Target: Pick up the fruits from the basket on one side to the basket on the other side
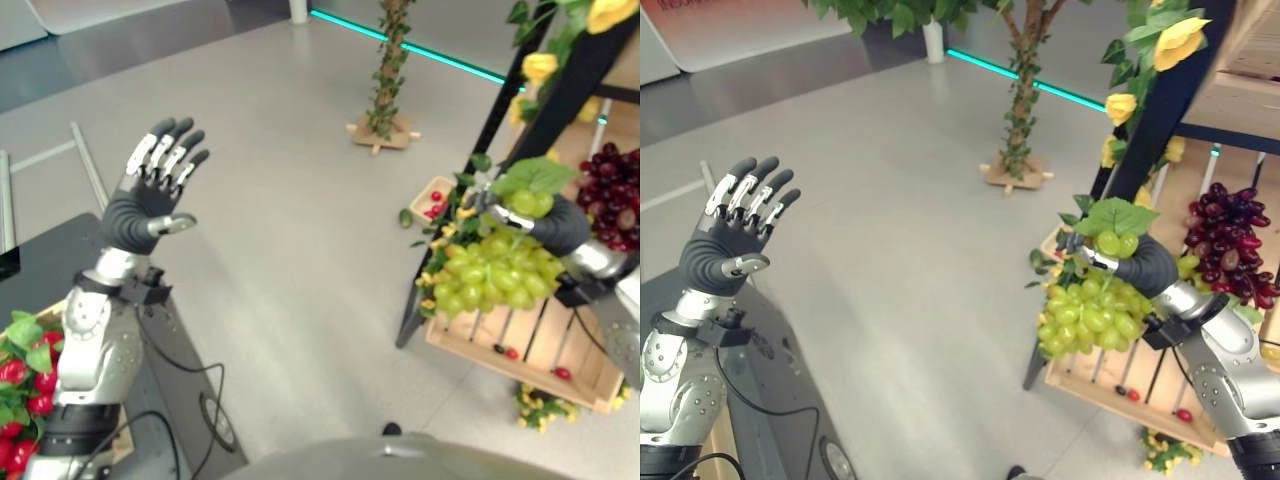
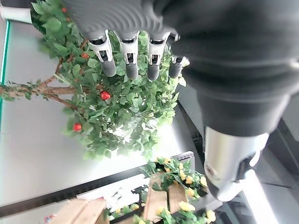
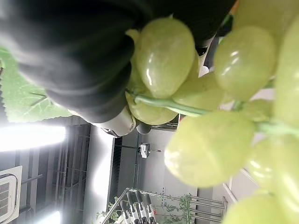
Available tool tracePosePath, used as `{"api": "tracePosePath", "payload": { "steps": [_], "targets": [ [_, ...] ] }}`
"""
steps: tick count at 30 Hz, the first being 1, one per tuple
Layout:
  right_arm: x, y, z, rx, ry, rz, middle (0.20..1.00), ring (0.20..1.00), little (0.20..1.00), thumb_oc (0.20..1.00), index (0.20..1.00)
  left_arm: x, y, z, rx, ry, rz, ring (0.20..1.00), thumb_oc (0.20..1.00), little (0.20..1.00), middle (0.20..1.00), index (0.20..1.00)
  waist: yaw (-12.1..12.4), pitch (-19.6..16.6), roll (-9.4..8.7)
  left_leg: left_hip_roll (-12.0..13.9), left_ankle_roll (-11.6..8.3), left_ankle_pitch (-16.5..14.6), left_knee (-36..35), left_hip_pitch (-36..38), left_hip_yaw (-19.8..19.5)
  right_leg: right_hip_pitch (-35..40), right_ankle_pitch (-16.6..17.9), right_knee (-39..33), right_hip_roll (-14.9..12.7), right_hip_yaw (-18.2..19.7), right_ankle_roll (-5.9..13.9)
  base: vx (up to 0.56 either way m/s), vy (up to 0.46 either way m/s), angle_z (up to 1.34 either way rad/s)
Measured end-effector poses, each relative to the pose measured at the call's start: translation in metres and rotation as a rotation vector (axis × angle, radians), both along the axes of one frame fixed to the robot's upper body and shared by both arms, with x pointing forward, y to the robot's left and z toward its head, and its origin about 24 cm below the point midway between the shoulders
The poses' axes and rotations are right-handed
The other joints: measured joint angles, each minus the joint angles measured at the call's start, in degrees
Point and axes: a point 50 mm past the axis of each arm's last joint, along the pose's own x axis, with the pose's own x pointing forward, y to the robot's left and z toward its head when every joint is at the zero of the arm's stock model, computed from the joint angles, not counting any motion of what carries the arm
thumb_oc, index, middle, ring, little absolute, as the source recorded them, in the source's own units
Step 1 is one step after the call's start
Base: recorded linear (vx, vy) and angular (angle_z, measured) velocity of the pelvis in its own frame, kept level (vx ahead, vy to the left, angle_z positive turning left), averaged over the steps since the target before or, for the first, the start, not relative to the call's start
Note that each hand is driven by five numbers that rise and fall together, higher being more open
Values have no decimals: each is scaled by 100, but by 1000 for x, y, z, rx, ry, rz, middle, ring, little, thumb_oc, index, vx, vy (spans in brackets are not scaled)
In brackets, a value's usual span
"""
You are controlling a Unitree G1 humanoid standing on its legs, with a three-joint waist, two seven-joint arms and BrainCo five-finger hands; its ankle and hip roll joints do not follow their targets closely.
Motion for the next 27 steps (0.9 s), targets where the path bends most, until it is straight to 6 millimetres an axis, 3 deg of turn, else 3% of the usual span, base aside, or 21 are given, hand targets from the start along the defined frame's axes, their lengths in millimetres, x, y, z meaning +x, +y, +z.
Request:
{"api": "tracePosePath", "payload": {
  "steps": [3, 5, 7, 8, 9, 10, 11, 12, 13, 14, 15, 20, 27],
  "targets": [
    [1, -3, -2, 19, 8, -12, 200, 200, 200, 200, 200, 3, 0, -4, -10, 24, 3, 1000, 1000, 1000, 1000, 1000, 54, -5, -158, 107, -136, -26, 802, -195, 37, 70, -79, -41, 50, 188, -82, 2, -150, -24],
    [2, -4, -2, 23, 12, -19, 200, 200, 200, 200, 200, 3, 1, -5, -9, 28, 8, 1000, 1000, 1000, 1000, 1000, 157, 18, -266, 227, -161, -47, 1350, -298, -187, 147, -75, -78, 124, 502, -205, 11, -109, -62],
    [2, -5, -2, 28, 8, -27, 200, 200, 200, 200, 200, 2, 2, -8, -8, 41, 12, 1000, 1000, 1000, 1000, 1000, 184, -20, -385, 211, -296, -149, 1732, -606, -775, 210, -69, -193, 178, 697, -377, 23, -55, -53],
    [2, -5, -2, 35, 7, -35, 200, 200, 200, 200, 200, 2, 1, -9, -10, 47, 13, 1000, 1000, 1000, 1000, 1000, 146, -3, -437, -27, -449, -290, 1667, -813, -1096, 190, -22, -247, 185, 847, -422, 26, -22, -20],
    [2, -5, -2, 35, 7, -35, 200, 200, 200, 200, 200, 2, 1, -9, -10, 47, 13, 1000, 1000, 1000, 1000, 1000, 146, -3, -437, -27, -449, -290, 1667, -813, -1096, 190, -22, -247, 185, 847, -422, 88, 10, -67],
    [2, -6, -2, 35, 9, -39, 200, 200, 200, 200, 200, 2, 1, -10, -4, 53, 25, 1000, 1000, 1000, 1000, 1000, 206, 29, -494, -491, -349, -226, 945, -940, -1650, 91, 48, -278, 169, 1072, -416, 79, 17, -62],
    [2, -6, -3, 39, 10, -41, 200, 200, 200, 200, 200, 2, 1, -10, 3, 52, 31, 1000, 1000, 1000, 1000, 1000, 170, 21, -464, -535, -280, -178, 802, -1057, -1675, 107, 66, -318, 218, 1092, -415, 119, 15, -90],
    [4, -5, -7, 54, 20, -43, 200, 200, 200, 200, 200, 1, 2, -11, 12, 57, 37, 1000, 1000, 1000, 1000, 1000, 208, 7, -486, -804, -222, -128, 349, -1053, -2303, 73, 77, -334, 287, 1354, -416, 48, 5, -69],
    [5, -4, -6, 55, 18, -41, 200, 200, 200, 200, 200, 1, 2, -12, 14, 59, 39, 1000, 1000, 1000, 1000, 1000, 237, -3, -472, -879, -192, -95, 151, -1033, -2519, 57, 91, -338, 325, 1512, -407, 58, 13, -112],
    [7, -4, -2, 51, 4, -38, 200, 200, 200, 200, 200, -1, 3, -15, 17, 71, 44, 1000, 1000, 1000, 1000, 1000, 348, -38, -332, -874, -13, 64, 34, -1041, -2615, 52, 127, -338, 403, 1535, -355, 60, 38, -112],
    [7, -4, 0, 43, -2, -36, 200, 200, 200, 200, 200, -3, 4, -19, 18, 88, 48, 1000, 1000, 1000, 1000, 1000, 347, -123, -70, -706, 79, 336, 29, -1050, -2585, 118, 139, -325, 609, 1515, -272, 84, 56, -87],
    [6, -3, -3, 56, 2, -34, 200, 200, 200, 200, 200, -6, 8, -22, 31, 109, 59, 1000, 1000, 1000, 1000, 1000, 137, -177, -273, -760, 269, 503, -506, -674, -2264, 109, 6, -252, 458, 1584, -53, 65, 52, -35],
    [7, -3, -1, 57, -4, -33, 200, 200, 200, 200, 200, -9, 13, -19, 38, 103, 76, 1000, 1000, 1000, 1000, 1000, 157, -163, -271, -795, 301, 512, -839, -322, -1902, 213, -28, -363, 442, 1943, 22, 18, 37, -25]
  ]
}}
